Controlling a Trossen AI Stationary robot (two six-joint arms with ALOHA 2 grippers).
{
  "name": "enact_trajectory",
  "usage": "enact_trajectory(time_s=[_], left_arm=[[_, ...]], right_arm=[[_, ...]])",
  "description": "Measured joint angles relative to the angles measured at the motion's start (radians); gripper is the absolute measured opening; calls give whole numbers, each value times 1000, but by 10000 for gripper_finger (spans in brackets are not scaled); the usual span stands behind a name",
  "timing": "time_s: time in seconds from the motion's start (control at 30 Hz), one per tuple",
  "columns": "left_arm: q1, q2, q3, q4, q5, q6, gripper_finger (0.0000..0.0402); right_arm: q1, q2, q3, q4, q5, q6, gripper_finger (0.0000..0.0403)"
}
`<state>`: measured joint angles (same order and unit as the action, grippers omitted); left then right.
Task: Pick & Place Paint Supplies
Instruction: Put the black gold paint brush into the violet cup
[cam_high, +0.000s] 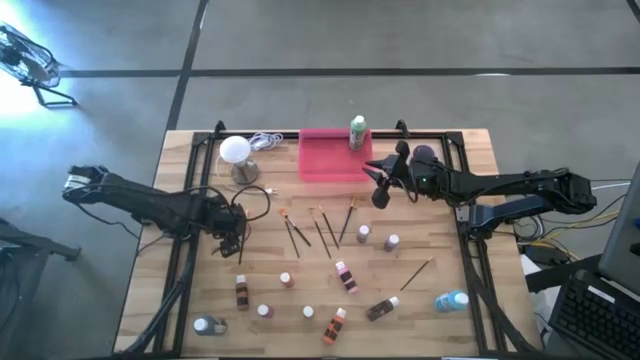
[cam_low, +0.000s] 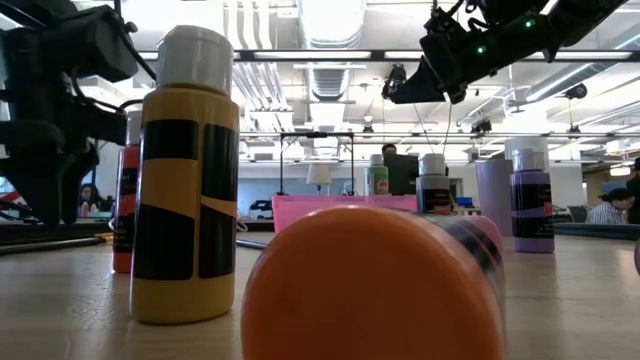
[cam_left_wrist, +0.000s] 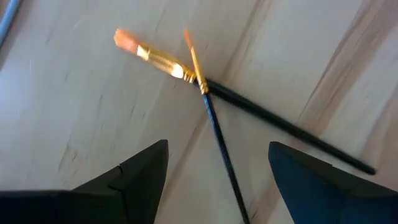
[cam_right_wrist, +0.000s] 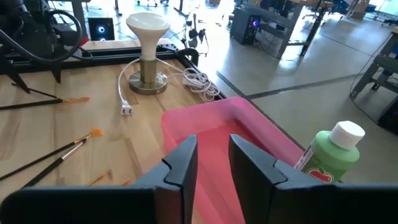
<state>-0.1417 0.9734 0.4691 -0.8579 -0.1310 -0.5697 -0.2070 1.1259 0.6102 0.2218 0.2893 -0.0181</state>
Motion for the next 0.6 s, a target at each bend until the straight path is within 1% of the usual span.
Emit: enact_trajectory(time_s=[0.33, 0.5, 0.6], left_arm=[[0, 53, -45, 73, -2, -32, 282], [0, 82, -57, 99, 0, -43, 282], [0, 92, -58, 100, 0, -52, 282]], right_arm=[[0, 0, 0, 0, 0, 0, 113], [0, 0, -1, 0, 0, 0, 116], [0, 0, -1, 0, 0, 0, 112]])
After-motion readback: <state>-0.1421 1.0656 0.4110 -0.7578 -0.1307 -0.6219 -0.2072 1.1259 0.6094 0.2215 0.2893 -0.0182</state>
